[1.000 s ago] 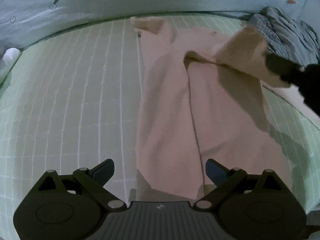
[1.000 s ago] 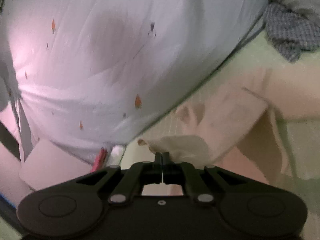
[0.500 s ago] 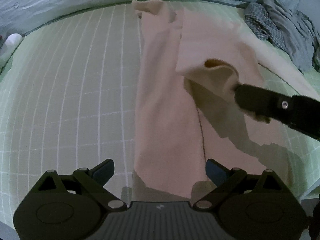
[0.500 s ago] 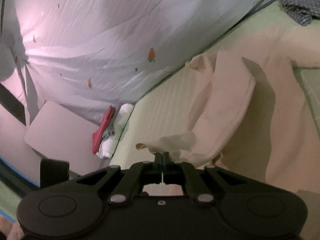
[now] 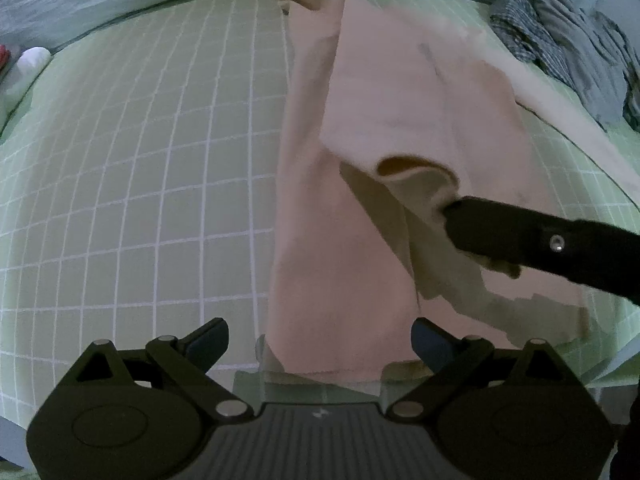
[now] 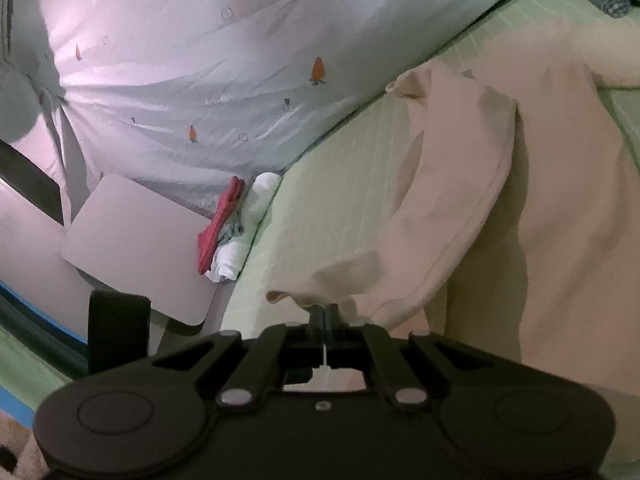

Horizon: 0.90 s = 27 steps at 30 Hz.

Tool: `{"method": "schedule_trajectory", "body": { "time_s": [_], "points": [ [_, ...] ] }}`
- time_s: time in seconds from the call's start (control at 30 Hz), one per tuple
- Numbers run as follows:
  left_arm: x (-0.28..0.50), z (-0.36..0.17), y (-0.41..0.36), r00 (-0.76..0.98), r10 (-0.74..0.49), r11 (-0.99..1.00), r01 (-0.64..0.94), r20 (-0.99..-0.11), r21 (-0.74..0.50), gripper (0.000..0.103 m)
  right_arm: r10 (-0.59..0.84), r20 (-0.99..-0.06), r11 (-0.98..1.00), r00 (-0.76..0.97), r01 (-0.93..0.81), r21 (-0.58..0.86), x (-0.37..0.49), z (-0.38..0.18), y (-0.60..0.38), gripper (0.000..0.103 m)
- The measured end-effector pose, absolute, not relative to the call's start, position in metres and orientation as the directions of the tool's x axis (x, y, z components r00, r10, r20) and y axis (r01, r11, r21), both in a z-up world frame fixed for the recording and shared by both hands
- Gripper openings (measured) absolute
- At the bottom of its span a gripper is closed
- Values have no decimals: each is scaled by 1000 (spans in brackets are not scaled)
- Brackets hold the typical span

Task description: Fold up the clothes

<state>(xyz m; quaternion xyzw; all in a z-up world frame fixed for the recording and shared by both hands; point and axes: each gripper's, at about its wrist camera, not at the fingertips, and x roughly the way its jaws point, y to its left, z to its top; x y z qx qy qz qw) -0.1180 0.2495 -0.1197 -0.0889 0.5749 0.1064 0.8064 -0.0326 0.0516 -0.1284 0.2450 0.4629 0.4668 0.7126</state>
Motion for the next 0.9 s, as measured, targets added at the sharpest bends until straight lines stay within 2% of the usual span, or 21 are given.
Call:
{"method": "schedule_trajectory", "body": {
  "time_s": [0.23,0.3,0.37,0.43,0.53,0.67,0.9],
  "points": [
    [-120,-120,248,315,72,956,-291,-946,-24,97,860,-495,498,123,-413,763,-37,-135,59,4],
    [-124,-119,250,317,71,956,-292,-946,-26,97,857,-500,505,126,-402,764,-37,-136,59,9],
    [-126,-119,251,319,69,956,-293,-945,-29,97,858,-496,504,133,-396,767,-37,-136,59,25],
    [-128,-118,252,324,57,954,-296,-944,-44,97,857,-494,509,144,-387,769,-37,-136,59,28],
    [-136,-115,255,329,48,951,-304,-943,-58,97,853,-497,519,160,-360,775,-36,-140,60,26],
    [-135,-116,256,317,66,948,-316,-946,-40,97,802,-574,593,167,-344,728,-34,-152,66,13],
    [-132,-114,260,314,80,939,-342,-946,-34,97,698,-706,696,121,-344,630,-33,-181,81,11]
  ]
}}
